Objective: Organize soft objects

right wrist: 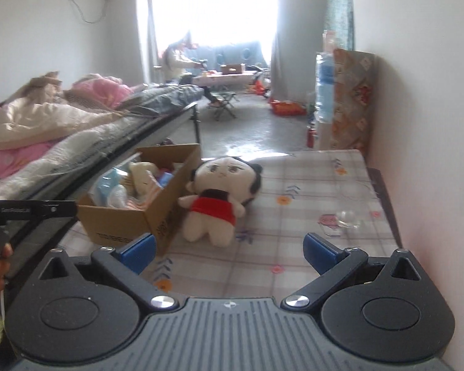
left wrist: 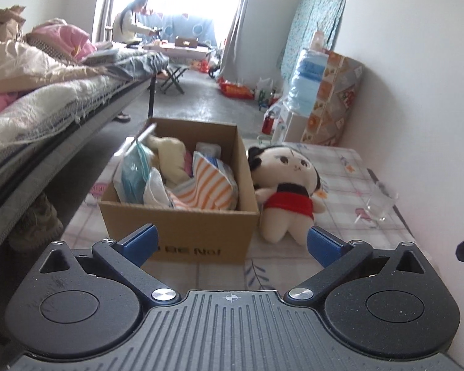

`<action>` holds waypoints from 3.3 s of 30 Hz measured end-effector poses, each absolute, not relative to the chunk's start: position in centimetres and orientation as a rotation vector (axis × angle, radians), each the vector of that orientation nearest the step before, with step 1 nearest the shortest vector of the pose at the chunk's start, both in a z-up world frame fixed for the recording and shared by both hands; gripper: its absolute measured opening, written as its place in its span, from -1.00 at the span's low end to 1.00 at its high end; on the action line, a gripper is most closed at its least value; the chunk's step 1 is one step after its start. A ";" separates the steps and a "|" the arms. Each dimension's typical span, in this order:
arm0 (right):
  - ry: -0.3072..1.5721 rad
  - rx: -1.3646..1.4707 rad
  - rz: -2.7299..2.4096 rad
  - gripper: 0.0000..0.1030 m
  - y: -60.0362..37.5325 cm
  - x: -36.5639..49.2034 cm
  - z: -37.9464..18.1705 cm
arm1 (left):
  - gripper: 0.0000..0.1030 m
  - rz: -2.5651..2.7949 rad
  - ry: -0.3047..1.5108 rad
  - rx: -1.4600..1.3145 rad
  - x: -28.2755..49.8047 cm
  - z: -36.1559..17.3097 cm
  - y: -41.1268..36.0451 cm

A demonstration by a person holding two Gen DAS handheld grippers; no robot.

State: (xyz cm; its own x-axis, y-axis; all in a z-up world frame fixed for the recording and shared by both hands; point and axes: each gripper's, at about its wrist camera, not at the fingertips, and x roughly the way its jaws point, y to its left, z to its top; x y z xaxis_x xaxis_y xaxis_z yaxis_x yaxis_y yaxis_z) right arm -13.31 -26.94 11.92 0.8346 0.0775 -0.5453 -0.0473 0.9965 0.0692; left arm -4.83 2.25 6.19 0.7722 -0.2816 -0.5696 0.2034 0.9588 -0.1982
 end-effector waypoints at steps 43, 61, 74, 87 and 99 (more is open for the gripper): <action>0.549 0.095 -0.099 1.00 -27.1 -10.0 8.6 | 1.00 -0.063 0.642 0.012 -3.7 4.9 -2.7; 0.586 0.115 -0.070 1.00 -26.0 -9.1 7.9 | 1.00 -0.024 0.703 0.014 -3.4 4.3 -2.0; 0.634 0.094 -0.056 1.00 -24.7 -9.2 6.8 | 1.00 -0.033 0.770 0.006 -3.5 3.1 -1.3; 0.646 0.081 -0.046 1.00 -24.0 -8.8 6.9 | 1.00 -0.031 0.773 0.017 -3.3 3.1 -0.9; 0.647 0.087 -0.052 1.00 -23.9 -8.6 6.9 | 1.00 -0.028 0.791 0.008 -2.9 2.9 -0.7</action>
State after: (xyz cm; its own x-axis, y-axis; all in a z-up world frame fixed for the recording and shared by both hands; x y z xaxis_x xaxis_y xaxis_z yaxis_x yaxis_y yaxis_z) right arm -8.55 -23.88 6.89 0.7970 -0.0212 -0.6037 0.0753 0.9951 0.0645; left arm -2.89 -0.65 2.94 0.7030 -0.0220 -0.7108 0.0280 0.9996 -0.0032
